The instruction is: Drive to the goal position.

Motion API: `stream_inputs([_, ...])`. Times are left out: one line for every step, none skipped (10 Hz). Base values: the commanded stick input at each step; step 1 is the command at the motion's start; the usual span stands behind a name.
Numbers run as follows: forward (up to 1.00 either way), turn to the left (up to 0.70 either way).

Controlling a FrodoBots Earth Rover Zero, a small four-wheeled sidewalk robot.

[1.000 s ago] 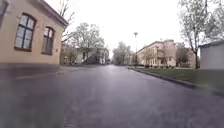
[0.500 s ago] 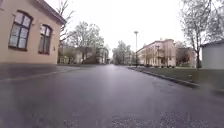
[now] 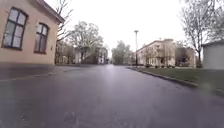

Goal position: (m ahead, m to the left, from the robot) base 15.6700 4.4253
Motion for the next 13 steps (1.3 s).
stream_inputs([1.0,0.0])
stream_inputs([1.0,0.0])
stream_inputs([1.0,0.0])
stream_inputs([1.0,0.0])
stream_inputs([1.0,0.0])
stream_inputs([1.0,0.0])
stream_inputs([1.0,0.0])
stream_inputs([1.0,0.0])
stream_inputs([1.0,0.0])
stream_inputs([1.0,0.0])
stream_inputs([1.0,0.0])
stream_inputs([1.0,0.0])
stream_inputs([1.0,0.0])
